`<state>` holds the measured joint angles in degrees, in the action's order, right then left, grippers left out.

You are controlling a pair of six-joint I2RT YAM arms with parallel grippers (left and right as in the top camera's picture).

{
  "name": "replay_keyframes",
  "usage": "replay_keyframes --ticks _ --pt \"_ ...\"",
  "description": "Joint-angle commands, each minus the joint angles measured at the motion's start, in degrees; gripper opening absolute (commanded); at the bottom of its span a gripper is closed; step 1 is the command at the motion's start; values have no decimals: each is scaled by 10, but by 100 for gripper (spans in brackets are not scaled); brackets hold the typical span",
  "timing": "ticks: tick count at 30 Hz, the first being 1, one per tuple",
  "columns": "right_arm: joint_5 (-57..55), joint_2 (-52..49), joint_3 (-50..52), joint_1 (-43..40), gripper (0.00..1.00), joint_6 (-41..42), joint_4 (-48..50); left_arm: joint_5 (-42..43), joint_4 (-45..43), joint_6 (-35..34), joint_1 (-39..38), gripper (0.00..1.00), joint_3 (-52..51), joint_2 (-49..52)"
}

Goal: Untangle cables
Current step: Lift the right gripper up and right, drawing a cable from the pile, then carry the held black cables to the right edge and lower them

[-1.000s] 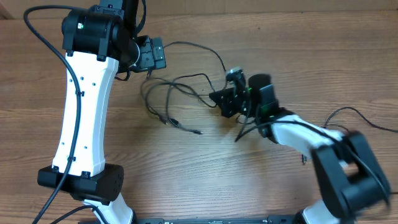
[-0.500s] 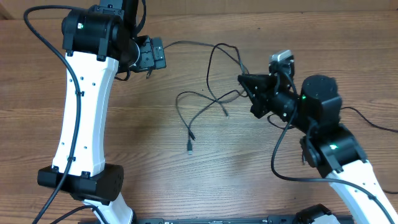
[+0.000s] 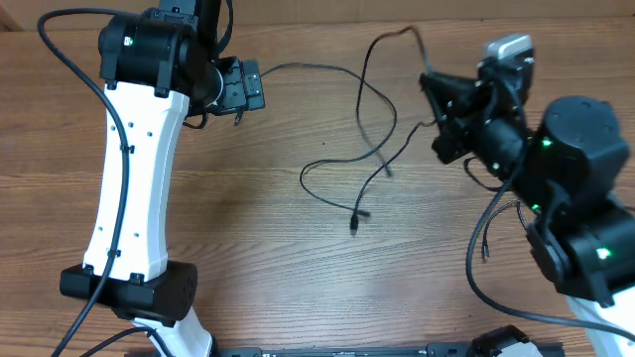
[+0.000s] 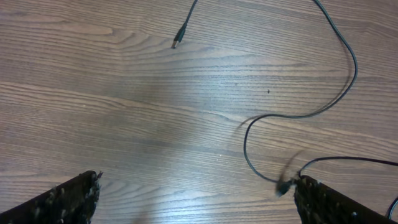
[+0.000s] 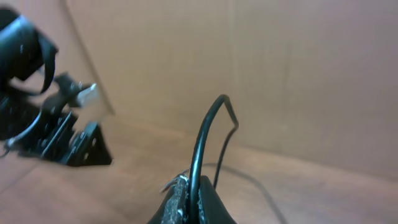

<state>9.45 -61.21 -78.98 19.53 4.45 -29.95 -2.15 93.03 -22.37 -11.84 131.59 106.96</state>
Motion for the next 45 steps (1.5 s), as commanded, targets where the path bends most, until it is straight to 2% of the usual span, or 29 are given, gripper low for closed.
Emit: replay_keyframes --ticks 1,7,11,16,26,30,35,38,45 --pt "-66 11 -39 -2 4 -37 -3 3 -1 -3 6 100 -4 6" --pt "-158 10 -48 -2 4 -198 13 3 -1 -3 6 100 -4 6" --pt "-336 5 -48 -2 4 -320 21 3 -2 -3 6 100 -4 6" --pt "-468 -5 -48 -2 4 -409 28 3 -4 -4 6 100 -4 6" --pt "-501 -32 -47 -9 4 -406 24 3 -3 -3 6 100 -4 6" --pt "-510 -44 -47 -48 4 -371 24 3 -3 -3 6 100 -4 6" --pt "-504 -55 -47 -143 4 -292 19 3 -3 -3 6 100 -4 6" --pt "-468 -57 -47 -184 4 -267 -1 3 -3 -3 6 100 -4 6" --pt "-294 -58 -47 -252 4 -213 -33 3 -3 -3 6 100 -4 6"
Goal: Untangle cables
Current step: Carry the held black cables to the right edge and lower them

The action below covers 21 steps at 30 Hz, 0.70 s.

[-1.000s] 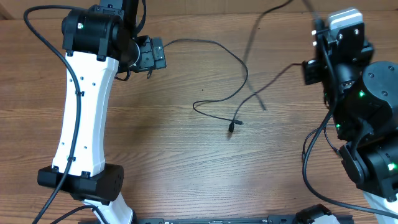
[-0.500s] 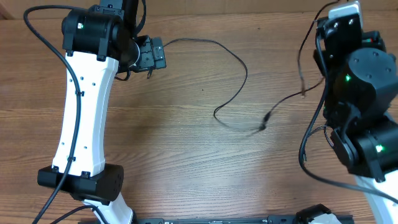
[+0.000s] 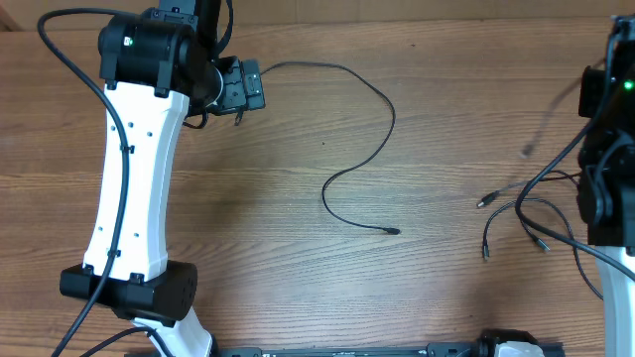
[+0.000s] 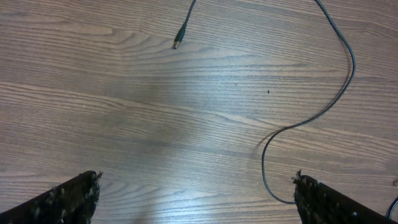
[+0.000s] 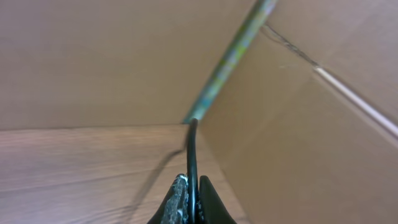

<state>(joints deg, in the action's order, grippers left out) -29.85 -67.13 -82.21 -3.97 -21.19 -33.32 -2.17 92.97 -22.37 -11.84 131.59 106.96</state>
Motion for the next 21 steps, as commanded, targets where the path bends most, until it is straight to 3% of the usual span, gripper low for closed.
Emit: replay_keyframes --ticks 1,21 --pt "113 1 -15 -19 4 48 1 3 -2 -3 6 100 -4 6" --pt "250 -74 -15 -22 4 110 5 4 -2 -3 6 100 -4 6"
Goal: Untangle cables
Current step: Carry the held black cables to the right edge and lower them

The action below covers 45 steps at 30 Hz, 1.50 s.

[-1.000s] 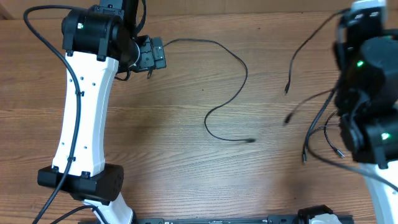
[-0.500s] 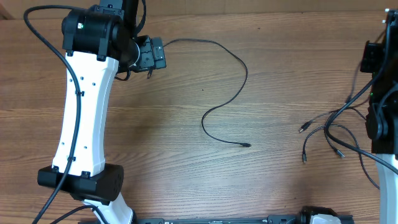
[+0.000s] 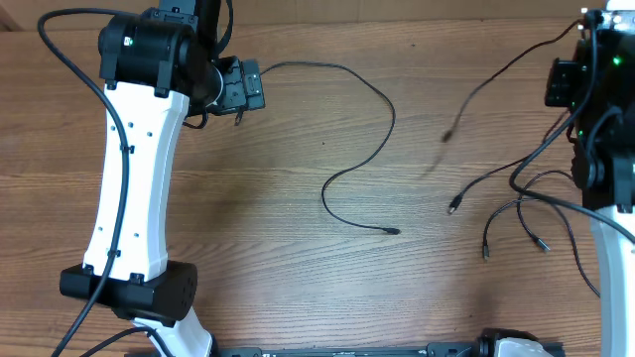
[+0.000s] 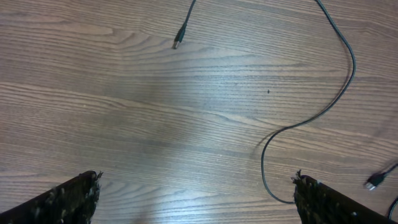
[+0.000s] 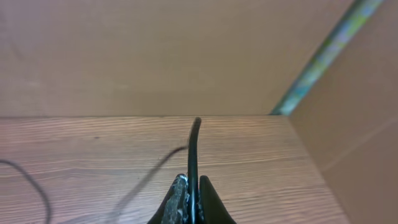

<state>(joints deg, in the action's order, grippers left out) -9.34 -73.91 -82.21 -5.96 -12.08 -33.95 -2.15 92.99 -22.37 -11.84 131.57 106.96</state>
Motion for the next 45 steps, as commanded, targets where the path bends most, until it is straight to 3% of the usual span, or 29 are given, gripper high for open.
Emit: replay_keyframes --ticks 1,12,18,25,39,41,42,43,45 --pt "51 -9 -15 -2 4 19 13 4 -3 -3 6 100 -4 6" --pt "61 -98 -15 -2 4 46 62 4 -3 -3 6 100 -4 6" --pt "61 -161 -15 -26 4 53 139 4 -3 -3 6 100 -4 6" --pt "61 -217 -15 -121 4 78 180 4 -3 -3 6 100 -4 6" --pt "90 -346 -15 -309 5 78 169 4 -3 -3 6 100 -4 6" --pt "99 -355 -15 -326 19 78 168 4 -3 -3 6 100 -4 6" --pt "100 -358 -15 -336 44 78 167 4 -3 -3 6 100 -4 6" --pt "101 -358 -15 -339 57 78 168 4 -3 -3 6 100 -4 6" --pt "109 -358 -15 -348 100 78 170 4 -3 -3 6 100 -4 6"
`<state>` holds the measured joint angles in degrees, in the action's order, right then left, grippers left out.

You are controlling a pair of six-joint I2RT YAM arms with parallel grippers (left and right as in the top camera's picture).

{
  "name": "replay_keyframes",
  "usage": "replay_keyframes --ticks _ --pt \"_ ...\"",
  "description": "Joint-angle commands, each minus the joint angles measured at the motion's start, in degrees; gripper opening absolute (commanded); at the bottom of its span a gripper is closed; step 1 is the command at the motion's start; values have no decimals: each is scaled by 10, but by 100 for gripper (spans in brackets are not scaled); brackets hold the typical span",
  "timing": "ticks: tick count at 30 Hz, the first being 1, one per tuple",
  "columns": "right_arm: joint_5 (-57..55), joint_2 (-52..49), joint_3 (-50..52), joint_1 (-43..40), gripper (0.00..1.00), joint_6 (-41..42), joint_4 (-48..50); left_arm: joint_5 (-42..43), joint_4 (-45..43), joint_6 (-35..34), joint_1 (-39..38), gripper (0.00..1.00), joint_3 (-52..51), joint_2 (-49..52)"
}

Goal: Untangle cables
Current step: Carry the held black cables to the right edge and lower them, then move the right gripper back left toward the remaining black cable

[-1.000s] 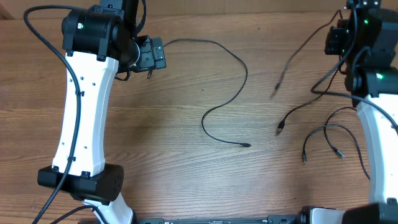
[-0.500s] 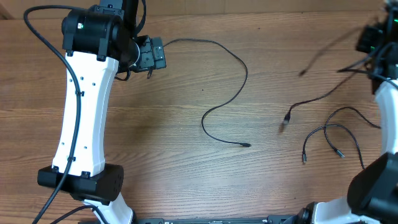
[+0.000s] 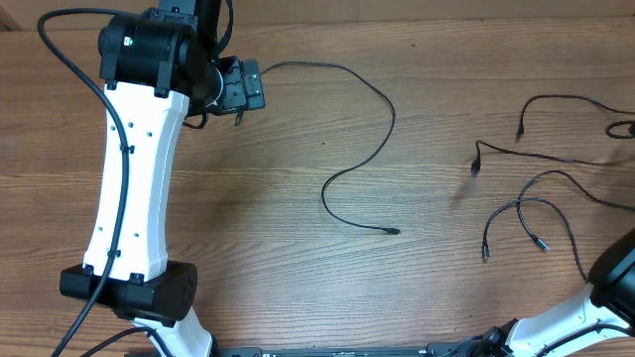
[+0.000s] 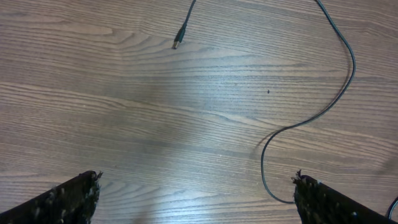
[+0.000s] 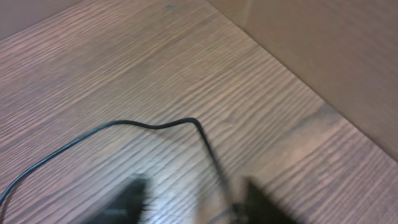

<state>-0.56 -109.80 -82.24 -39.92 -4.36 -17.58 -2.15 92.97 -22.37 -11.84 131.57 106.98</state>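
A long black cable (image 3: 387, 104) snakes alone from beside my left gripper (image 3: 243, 89) to a plug at mid-table. In the left wrist view that cable (image 4: 348, 56) curves down the right side, its other plug (image 4: 177, 42) at top, and the left gripper (image 4: 196, 177) is open and empty. Thin black cables (image 3: 541, 159) lie spread at the table's right side. In the right wrist view my right gripper (image 5: 194, 186) is open, blurred, low over the wood, with a black cable (image 5: 149, 124) running between its fingers, untouched.
The white left arm (image 3: 134, 178) stands over the table's left side. Only the base of the right arm (image 3: 615, 283) shows at the bottom right corner. A brown cardboard wall (image 5: 323, 50) borders the table's far right edge.
My right gripper was shut on a cable held up at the far right; now it is open and the cable lies on the table. The arm has left the overhead view. Left arm unchanged.
First my right gripper was shut on a cable lifted above a tangle at mid-table. Then it was at the right edge with that cable, leaving the long cable alone. It stayed shut at the far right, and now it is open with the cables lying apart.
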Motion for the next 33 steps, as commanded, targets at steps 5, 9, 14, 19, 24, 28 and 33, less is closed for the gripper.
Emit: replay_keyframes --ticks 5,9,14,19,24,28,33 --pt "48 2 -15 -19 100 30 9 4 -2 -3 6 100 -4 6" --pt "144 5 -15 -18 100 31 13 4 -2 -3 6 100 -4 6" --pt "363 9 -15 -12 100 31 30 4 -2 -3 6 100 -4 6" --pt "442 9 -15 32 100 31 8 4 -2 -3 6 100 -4 6" --pt "427 7 -15 117 100 28 -28 4 -2 -3 6 100 -4 6" --pt "387 1 -14 178 100 28 -58 4 -2 -3 6 100 -4 6" --pt "366 -16 -14 235 100 29 -77 4 -2 -3 6 100 -4 6"
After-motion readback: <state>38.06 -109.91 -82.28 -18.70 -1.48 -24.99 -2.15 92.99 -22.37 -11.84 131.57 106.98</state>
